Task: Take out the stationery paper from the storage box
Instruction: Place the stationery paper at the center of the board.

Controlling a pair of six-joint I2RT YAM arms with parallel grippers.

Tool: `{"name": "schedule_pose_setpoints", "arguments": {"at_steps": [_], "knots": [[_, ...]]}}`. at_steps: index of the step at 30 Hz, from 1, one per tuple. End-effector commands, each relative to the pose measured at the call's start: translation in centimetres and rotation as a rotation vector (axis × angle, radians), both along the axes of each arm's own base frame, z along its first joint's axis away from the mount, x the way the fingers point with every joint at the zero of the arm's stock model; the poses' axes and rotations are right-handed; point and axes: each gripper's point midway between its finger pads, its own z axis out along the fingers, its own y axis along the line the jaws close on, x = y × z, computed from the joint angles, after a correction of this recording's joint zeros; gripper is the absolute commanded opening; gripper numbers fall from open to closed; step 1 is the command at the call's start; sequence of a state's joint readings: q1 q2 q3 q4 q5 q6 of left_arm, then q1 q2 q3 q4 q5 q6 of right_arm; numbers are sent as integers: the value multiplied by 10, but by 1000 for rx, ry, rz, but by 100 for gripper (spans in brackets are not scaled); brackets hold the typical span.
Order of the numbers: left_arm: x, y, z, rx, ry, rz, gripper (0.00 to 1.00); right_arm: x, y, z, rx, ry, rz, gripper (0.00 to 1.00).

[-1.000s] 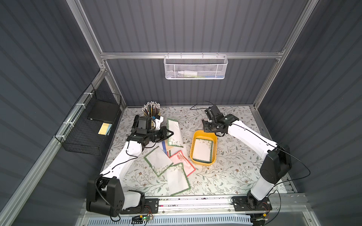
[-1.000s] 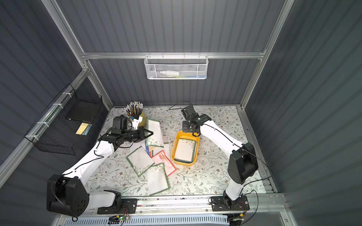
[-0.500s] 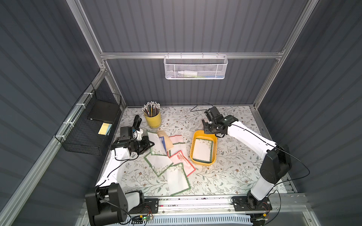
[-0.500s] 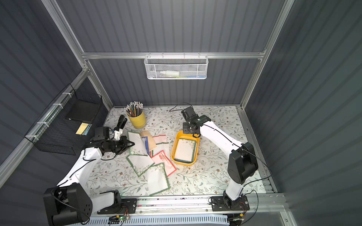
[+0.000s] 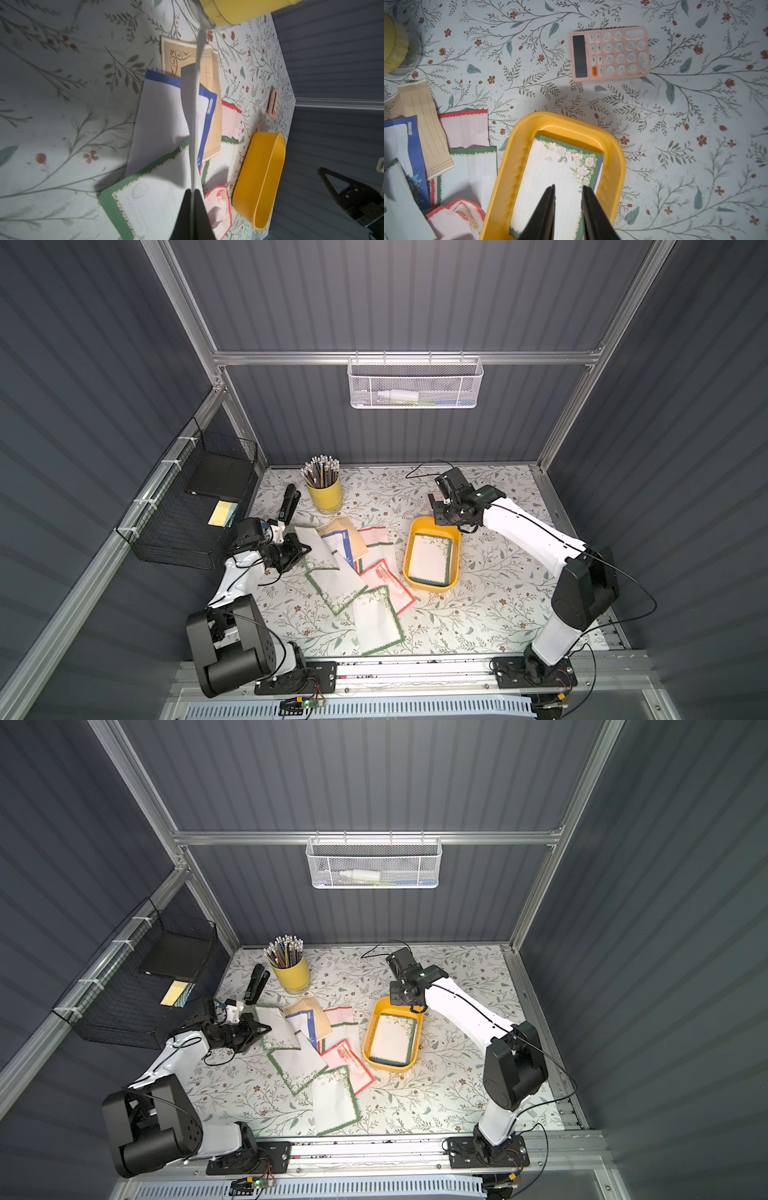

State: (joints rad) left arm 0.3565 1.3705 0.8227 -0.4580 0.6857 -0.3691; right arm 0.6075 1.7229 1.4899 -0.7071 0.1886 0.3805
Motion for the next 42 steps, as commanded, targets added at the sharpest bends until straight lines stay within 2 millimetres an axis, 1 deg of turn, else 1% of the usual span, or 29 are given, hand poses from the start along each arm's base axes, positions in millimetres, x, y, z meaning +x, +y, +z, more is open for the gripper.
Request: {"name": "schedule_pose_setpoints", "arguments": {"at_steps": [1,6,9,15,16,18,20,22,23,27,30,32,34,36,38,40,42], "knots": [[16,17,5,75,-52,4,2,-2,-6,-14,-32,28,-4,27],[16,27,-14,55,-17,32,10,-3,-7,-20,-44,43,-6,27],[15,31,-21,45,0,43,20,-4,-8,-25,-50,52,-4,27],[10,50,-24,143,62,96,45,-6,-10,-32,-62,68,-8,28],[9,54,-25,160,75,111,48,-5,-9,-33,-61,70,-7,28],[6,61,-25,199,104,140,50,-5,-8,-34,-58,76,-6,28],[4,73,-18,247,123,178,57,-6,-7,-35,-51,81,-4,29],[2,86,-11,303,137,234,58,-6,-3,-35,-39,84,5,33],[-1,96,-7,349,153,270,58,-6,-2,-37,-35,89,9,35],[-8,122,12,468,176,375,59,-7,2,-41,-24,110,22,36],[-9,133,37,531,133,432,60,-10,5,-50,-29,140,31,37],[-10,138,54,562,95,461,60,-12,4,-60,-48,166,29,37],[-8,140,69,587,32,470,60,-14,4,-70,-60,189,29,37],[-3,128,72,539,-22,435,60,-16,5,-83,-78,221,32,37],[3,111,69,460,-74,379,59,-18,3,-93,-118,250,14,37],[9,89,65,368,-125,304,59,-19,-1,-102,-156,265,-5,37],[15,67,66,287,-183,223,57,-19,-2,-109,-178,281,-20,38]]}}
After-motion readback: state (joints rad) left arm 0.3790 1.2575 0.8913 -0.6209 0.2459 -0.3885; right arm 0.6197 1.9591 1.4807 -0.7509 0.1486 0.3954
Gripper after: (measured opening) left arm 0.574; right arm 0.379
